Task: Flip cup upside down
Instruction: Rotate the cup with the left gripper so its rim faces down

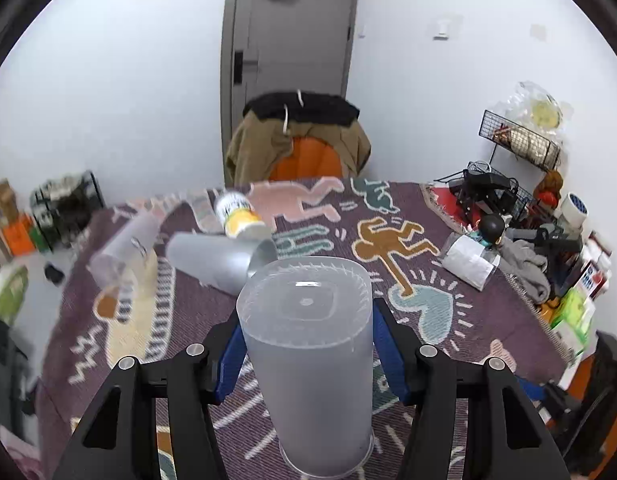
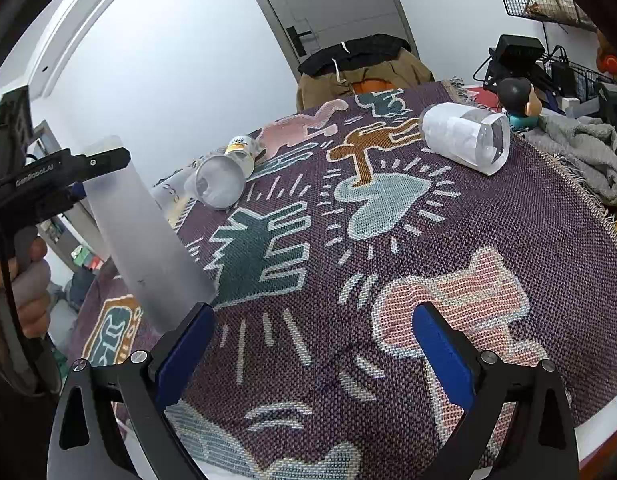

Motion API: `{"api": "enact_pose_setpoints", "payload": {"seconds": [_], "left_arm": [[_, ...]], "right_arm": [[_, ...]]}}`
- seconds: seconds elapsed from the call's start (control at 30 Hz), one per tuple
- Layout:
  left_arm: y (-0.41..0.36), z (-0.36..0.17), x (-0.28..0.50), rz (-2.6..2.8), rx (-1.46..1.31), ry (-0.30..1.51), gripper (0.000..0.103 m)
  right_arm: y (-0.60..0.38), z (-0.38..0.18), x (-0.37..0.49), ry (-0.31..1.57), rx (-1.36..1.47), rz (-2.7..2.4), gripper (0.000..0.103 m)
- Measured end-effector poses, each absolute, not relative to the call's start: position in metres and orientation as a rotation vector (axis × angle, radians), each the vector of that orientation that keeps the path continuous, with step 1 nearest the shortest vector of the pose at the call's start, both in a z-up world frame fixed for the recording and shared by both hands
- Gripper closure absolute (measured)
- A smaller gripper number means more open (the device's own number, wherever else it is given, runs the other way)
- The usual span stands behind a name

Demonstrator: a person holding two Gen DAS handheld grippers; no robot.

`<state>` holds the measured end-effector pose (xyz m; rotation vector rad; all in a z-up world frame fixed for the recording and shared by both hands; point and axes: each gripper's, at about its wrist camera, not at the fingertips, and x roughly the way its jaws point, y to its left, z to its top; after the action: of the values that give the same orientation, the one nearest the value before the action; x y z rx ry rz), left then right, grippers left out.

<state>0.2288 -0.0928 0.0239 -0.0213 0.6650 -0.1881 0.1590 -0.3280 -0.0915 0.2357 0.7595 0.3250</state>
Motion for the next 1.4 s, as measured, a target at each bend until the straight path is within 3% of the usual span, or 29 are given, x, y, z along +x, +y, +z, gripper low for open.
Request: {"api": "enact_pose_setpoints", "payload": {"seconds": [0.43, 1.03, 1.2, 1.4], "left_arm": [[-0.102, 0.017, 0.199, -0.129, 0.135, 0.479, 0.043], [-0.109, -0.007, 0.187, -0.114, 0.177, 0.419, 0.041], [-0.105, -0.008, 0.186, -0.148, 0.136, 0.435, 0.009], [-0.104, -0.002, 0.175, -0.144, 0.136, 0.413, 0.005]], "right_arm": [[-0.321, -0.093, 0.158, 0.760, 0.216, 0.322, 0.003], [-0.316, -0.095, 0.156, 0.765, 0.206, 0.320, 0.003], [-0.316, -0.093, 0.156, 0.762, 0.204, 0.319, 0.003], [-0.318, -0.085, 0.154, 0.748, 0.196, 0.315, 0.003]]}}
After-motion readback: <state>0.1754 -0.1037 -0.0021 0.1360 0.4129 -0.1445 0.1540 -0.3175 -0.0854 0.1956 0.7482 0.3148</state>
